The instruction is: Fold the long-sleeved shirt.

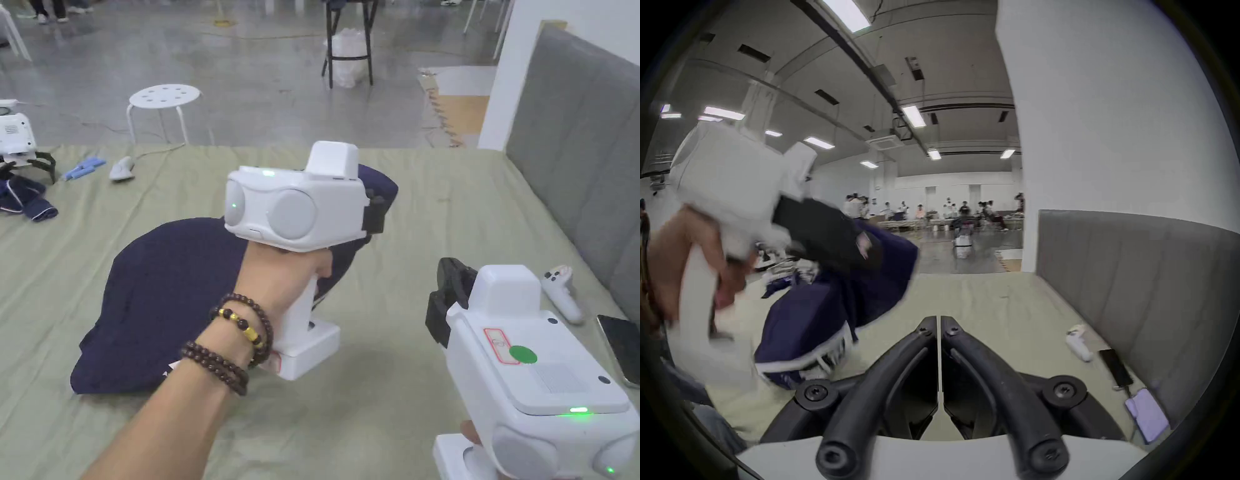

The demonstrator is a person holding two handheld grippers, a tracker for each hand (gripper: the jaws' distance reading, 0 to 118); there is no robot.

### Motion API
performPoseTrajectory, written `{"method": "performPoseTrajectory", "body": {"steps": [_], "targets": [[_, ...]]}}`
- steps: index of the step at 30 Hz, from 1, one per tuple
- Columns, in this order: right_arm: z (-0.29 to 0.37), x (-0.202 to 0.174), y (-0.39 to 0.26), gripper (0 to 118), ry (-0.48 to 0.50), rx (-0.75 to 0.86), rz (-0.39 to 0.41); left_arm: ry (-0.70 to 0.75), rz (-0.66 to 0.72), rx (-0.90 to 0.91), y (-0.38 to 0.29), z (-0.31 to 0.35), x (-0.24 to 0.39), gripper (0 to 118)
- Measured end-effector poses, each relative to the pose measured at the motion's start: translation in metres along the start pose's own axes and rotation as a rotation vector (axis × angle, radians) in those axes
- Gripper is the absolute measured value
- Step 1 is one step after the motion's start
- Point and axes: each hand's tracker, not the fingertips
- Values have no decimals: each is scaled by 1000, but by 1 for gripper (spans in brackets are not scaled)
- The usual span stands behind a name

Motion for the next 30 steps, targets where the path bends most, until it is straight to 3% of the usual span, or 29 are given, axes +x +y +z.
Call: {"method": "performPoseTrajectory", "body": {"steps": [4,6,10,11,12,14,15,19,20,22,24,26,28,30], "targets": [[20,51,5,1,-128,-13,-6,-132,78,-190,-65,-97,57,10],[26,69,2,1,-171,-30,3,-94,66,-319,-113,-128,78,10],[30,91,-10,1,-201,-68,-6,-113,78,-436,-183,-112,111,14],[30,94,-13,1,-202,-77,-9,-103,69,-434,-194,-108,113,31],[29,96,-15,1,-204,-89,-12,-103,78,-447,-188,-133,94,56],[23,96,-19,1,-204,-117,-16,-84,31,-430,-184,-124,87,107],[22,95,-21,1,-198,-120,-17,-74,-1,-391,-179,-113,82,111],[15,87,-25,1,-170,-130,-25,-26,36,-190,-137,-35,64,109],[14,85,-25,1,-160,-131,-30,-1,60,-164,-131,-45,40,108],[12,79,-25,1,-141,-131,-26,99,93,-71,-121,-7,21,101],[11,74,-24,1,-124,-131,-17,199,108,-7,-126,23,4,74],[8,69,-23,1,-107,-133,-14,286,125,36,-134,55,-11,37],[6,64,-22,1,-94,-133,-12,300,165,57,-151,84,-25,9],[4,59,-21,6,-73,-136,-7,331,199,54,-162,104,-37,4]]}}
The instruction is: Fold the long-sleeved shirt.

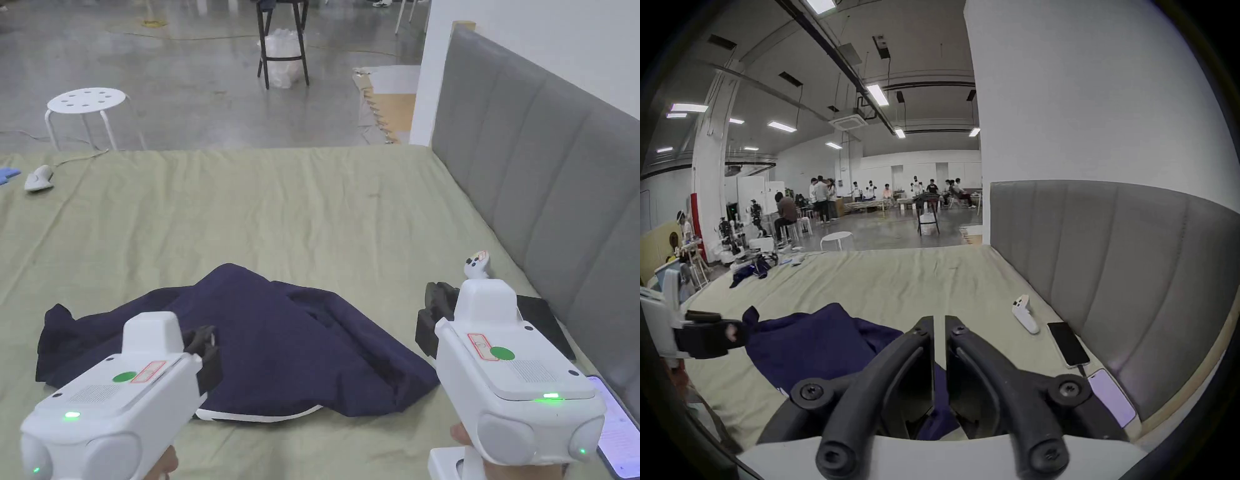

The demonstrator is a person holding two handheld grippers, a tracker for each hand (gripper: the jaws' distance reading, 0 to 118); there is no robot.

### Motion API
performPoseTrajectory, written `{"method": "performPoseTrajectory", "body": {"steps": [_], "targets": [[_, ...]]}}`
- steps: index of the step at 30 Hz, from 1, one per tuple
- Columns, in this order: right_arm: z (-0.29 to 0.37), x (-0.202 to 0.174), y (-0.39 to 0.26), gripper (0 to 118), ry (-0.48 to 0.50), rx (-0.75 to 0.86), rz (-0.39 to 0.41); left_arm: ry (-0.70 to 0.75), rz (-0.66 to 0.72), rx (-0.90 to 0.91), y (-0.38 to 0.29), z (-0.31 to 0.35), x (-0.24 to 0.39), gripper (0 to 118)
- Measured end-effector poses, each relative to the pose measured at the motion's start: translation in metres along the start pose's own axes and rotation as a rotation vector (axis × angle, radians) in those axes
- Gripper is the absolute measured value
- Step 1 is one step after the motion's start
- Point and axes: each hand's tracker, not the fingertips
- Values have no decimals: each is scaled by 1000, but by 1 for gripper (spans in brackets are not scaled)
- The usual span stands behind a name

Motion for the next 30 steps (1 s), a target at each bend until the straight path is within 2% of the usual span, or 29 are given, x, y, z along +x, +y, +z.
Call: {"method": "performPoseTrajectory", "body": {"steps": [6,9,13,14,16,17,18,21,24,28,30], "targets": [[-4,-17,1,4,31,-2,7,60,-47,-43,-9,19,-23,4],[-6,-21,0,0,38,-18,12,33,10,-50,0,6,-31,4],[-8,-23,-4,0,64,-48,35,18,11,-66,25,-28,-39,6],[-9,-24,-5,0,64,-53,37,14,17,-70,34,-39,-37,24],[-12,-22,-9,0,62,-63,40,8,22,-75,54,-74,-42,90],[-14,-22,-10,0,60,-69,41,7,7,-90,63,-95,-45,107],[-17,-22,-11,0,59,-75,42,17,-12,-128,72,-117,-40,111],[-25,-20,-17,0,58,-96,50,32,-90,-219,98,-194,-41,104],[-30,-17,-23,0,44,-125,65,63,-156,-349,120,-241,-25,105],[-33,-10,-29,0,36,-154,75,133,-204,-395,103,-309,-43,101],[-35,-2,-30,0,35,-162,61,107,-111,-491,92,-333,-51,98]]}}
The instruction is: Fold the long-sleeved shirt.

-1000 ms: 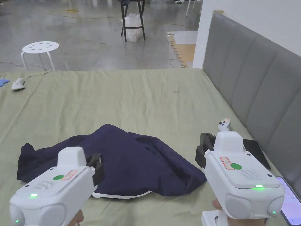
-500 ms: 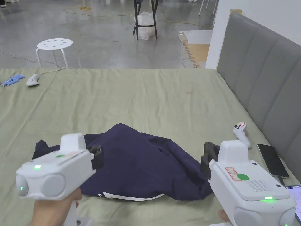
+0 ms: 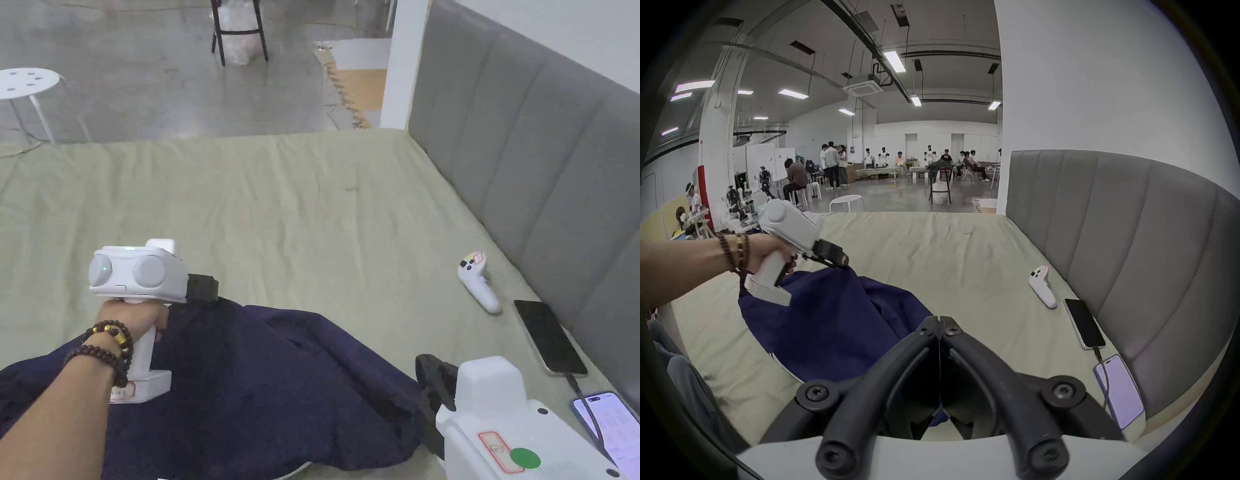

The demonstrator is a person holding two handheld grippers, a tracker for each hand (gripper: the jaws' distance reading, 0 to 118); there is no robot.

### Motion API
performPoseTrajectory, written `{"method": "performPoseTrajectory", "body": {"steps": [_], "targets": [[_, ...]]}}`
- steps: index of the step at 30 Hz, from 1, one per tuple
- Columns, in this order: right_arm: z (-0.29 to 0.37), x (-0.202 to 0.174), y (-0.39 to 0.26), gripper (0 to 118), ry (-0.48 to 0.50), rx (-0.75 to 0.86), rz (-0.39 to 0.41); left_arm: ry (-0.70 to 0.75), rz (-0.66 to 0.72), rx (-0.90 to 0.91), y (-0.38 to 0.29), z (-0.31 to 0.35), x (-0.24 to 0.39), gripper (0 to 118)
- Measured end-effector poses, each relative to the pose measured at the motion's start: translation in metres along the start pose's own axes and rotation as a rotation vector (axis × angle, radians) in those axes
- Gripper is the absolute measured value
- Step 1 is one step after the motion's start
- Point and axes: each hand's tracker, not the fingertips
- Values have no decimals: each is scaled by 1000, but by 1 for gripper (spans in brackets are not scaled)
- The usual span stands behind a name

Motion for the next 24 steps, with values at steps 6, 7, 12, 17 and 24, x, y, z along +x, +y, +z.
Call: {"method": "performPoseTrajectory", "body": {"steps": [6,7,12,17,24], "targets": [[-9,17,-7,0,-61,-31,-7,-68,11,-53,-1,-15,5,23],[-12,19,-9,0,-68,-39,-16,-62,-29,-11,-5,-4,11,17],[-52,33,-25,52,-91,-262,-113,-34,-86,9,-1,14,14,17],[-96,46,-51,79,-41,-346,-224,-94,-38,114,-9,64,7,17],[-146,39,-71,16,11,-464,-138,-141,33,198,-27,122,-4,17]]}}
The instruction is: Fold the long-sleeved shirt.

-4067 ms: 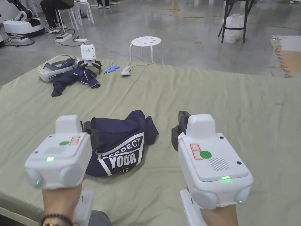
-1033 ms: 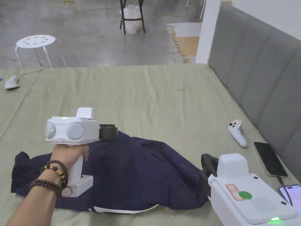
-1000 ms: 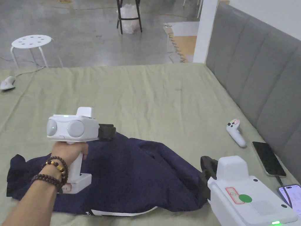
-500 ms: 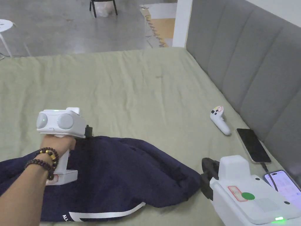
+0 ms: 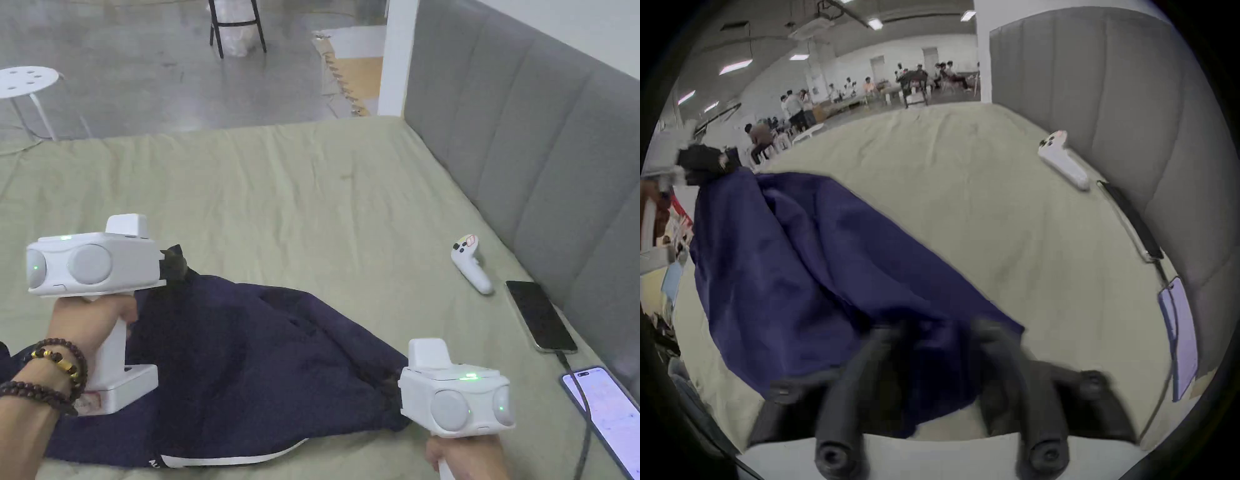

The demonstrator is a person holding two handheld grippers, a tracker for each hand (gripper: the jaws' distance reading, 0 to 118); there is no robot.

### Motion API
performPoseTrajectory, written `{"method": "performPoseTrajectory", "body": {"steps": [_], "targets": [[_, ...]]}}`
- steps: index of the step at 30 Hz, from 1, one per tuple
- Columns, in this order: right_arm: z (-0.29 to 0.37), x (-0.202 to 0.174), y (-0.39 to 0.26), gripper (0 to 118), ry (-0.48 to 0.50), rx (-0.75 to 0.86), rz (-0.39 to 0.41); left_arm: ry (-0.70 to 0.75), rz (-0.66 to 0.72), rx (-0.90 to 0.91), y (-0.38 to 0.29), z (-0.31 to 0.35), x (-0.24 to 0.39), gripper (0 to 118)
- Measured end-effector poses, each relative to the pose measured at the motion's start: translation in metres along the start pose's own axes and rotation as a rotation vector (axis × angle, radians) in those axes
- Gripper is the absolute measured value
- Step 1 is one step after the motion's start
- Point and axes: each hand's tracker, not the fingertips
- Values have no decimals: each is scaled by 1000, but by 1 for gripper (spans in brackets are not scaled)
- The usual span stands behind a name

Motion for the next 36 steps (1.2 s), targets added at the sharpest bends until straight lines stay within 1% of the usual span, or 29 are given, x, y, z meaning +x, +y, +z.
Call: {"method": "performPoseTrajectory", "body": {"steps": [1,2,3,5,7,11,15,17,19,20,21,25,27,29,32,36], "targets": [[5,-3,2,11,-19,13,-3,-4,-3,10,-2,9,1,17],[15,-8,6,9,-36,26,26,-6,-6,24,-4,19,1,17],[29,-8,14,8,-15,65,54,-9,-9,31,-5,30,1,17],[61,-5,35,8,18,178,12,-2,-6,67,-3,49,1,17],[100,-8,66,8,49,289,30,-2,-22,121,5,73,0,17],[199,-21,154,8,39,554,137,-11,-6,277,47,128,-9,17],[275,-28,256,8,42,734,163,-12,32,426,106,186,-6,17],[304,-33,303,8,6,785,181,-30,50,470,137,207,-1,17],[325,-39,341,8,-51,820,203,-56,65,522,166,219,5,17],[335,-40,358,8,-63,833,204,-59,62,535,179,224,11,17],[341,-41,369,8,-65,846,186,-57,59,551,191,227,17,17],[353,-40,388,8,-82,852,157,-40,39,567,217,222,33,17],[343,-36,378,8,-98,841,151,-39,38,564,218,210,33,17],[326,-30,366,8,-99,816,145,-40,40,554,202,199,41,17],[278,-20,338,8,-90,732,139,-27,59,493,172,161,34,17],[195,-12,295,8,-63,582,125,-2,85,383,119,101,19,17]]}}
